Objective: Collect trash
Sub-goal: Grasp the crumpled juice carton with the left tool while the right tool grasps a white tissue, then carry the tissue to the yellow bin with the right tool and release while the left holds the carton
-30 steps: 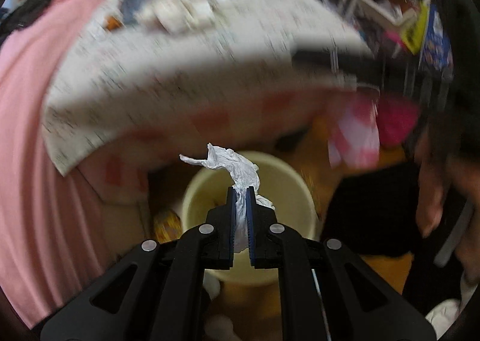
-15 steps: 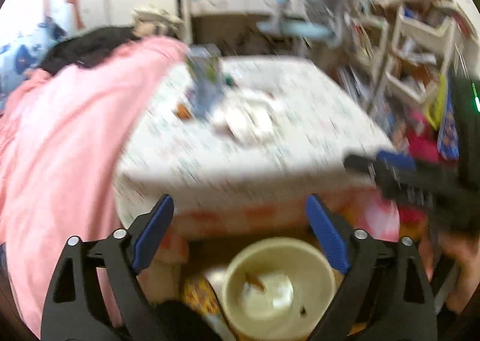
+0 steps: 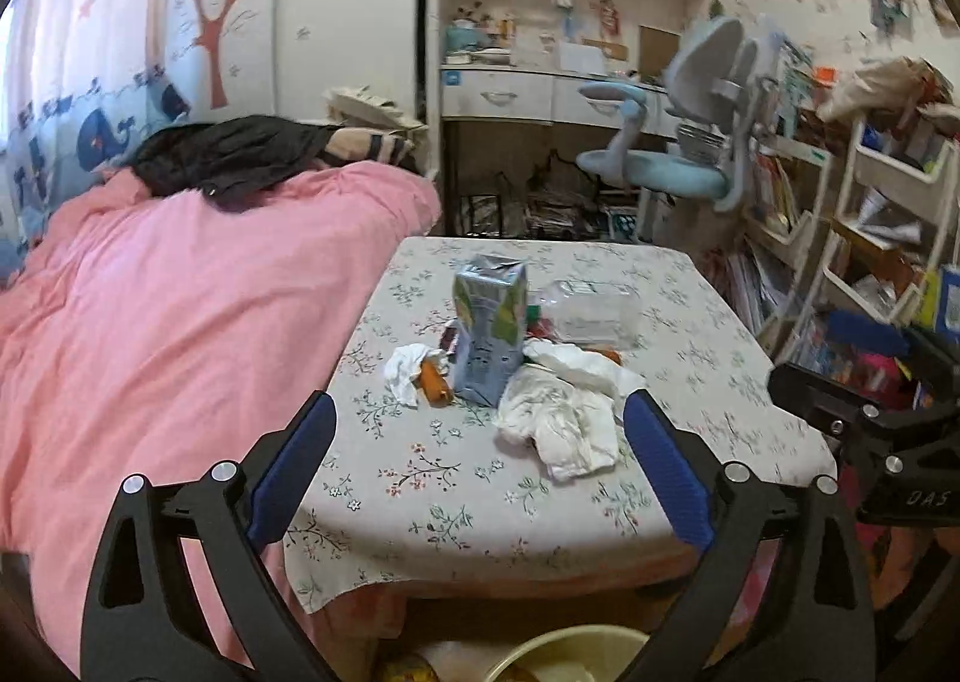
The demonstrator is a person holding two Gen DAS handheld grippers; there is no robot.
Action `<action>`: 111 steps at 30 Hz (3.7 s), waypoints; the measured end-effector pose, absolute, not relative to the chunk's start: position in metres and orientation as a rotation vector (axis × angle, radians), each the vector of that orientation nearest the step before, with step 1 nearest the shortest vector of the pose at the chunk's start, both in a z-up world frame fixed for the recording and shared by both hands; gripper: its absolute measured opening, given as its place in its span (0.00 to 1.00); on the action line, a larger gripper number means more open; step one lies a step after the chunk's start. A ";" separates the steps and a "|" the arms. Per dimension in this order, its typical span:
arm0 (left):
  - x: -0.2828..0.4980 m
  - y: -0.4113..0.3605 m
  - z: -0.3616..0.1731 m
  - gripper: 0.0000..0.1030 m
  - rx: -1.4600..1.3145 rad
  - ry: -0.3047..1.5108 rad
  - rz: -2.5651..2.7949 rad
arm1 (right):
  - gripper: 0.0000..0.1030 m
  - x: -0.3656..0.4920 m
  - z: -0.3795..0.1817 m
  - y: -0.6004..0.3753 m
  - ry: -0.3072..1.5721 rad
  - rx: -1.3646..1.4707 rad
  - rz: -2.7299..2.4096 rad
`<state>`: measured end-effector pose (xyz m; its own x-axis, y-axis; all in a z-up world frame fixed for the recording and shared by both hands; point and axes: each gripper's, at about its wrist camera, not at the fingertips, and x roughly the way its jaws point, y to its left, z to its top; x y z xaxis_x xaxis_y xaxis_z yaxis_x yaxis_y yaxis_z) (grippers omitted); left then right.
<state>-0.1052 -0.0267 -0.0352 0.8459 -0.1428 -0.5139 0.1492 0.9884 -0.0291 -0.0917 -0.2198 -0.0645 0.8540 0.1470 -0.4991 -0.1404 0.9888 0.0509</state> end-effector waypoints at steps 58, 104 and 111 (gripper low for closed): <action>0.108 -0.059 -0.109 0.55 0.022 0.695 -0.299 | 0.88 0.041 -0.130 -0.230 0.821 0.029 0.180; 0.045 -0.003 -0.013 0.55 -0.135 0.476 -0.245 | 0.01 0.026 -0.094 -0.280 0.709 0.441 0.250; 0.036 -0.002 -0.011 0.55 -0.129 0.475 -0.250 | 0.02 0.037 -0.140 -0.279 0.945 0.342 0.151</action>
<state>0.0359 -0.0018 -0.0114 0.8594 -0.2673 -0.4358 0.2073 0.9614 -0.1808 0.0367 -0.2790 -0.1403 0.5802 0.2743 -0.7669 0.0219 0.9360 0.3514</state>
